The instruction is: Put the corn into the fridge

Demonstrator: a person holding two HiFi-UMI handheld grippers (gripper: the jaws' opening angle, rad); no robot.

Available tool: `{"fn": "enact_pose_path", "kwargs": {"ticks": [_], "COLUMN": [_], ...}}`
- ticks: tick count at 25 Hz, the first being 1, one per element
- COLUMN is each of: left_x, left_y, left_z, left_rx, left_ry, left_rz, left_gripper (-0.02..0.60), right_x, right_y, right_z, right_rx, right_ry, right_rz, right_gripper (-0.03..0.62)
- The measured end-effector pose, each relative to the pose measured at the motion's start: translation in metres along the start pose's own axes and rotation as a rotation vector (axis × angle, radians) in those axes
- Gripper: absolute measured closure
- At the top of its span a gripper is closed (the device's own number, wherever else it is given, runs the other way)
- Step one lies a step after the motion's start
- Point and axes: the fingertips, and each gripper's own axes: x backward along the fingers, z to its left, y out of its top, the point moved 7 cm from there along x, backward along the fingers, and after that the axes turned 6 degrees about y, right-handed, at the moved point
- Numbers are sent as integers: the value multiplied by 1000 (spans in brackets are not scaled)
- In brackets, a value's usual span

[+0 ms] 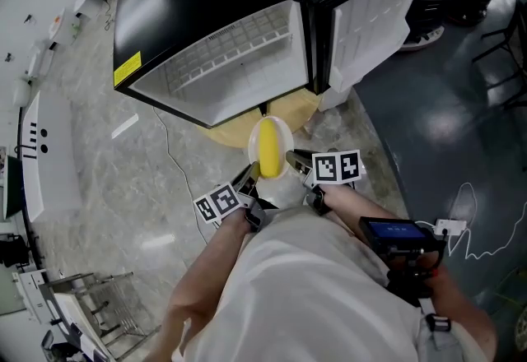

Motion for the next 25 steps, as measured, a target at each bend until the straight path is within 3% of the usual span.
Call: {"fn": "enact_pose_path", "kwargs": {"ticks": [17, 25], "left_x": [-16, -40], "left_y": [22, 69], "left_z": [20, 38], "left_rx": [26, 17], "left_ry": [-5, -2], "left_rz": [-7, -35], "left_gripper": [534, 534], "right_x": [-30, -74], "right_y": [18, 58], "right_z": [-10, -17], "right_rx": [-3, 35], "right_ry": [-18, -12], "right_rz": [33, 40], "right_gripper": [533, 533]}}
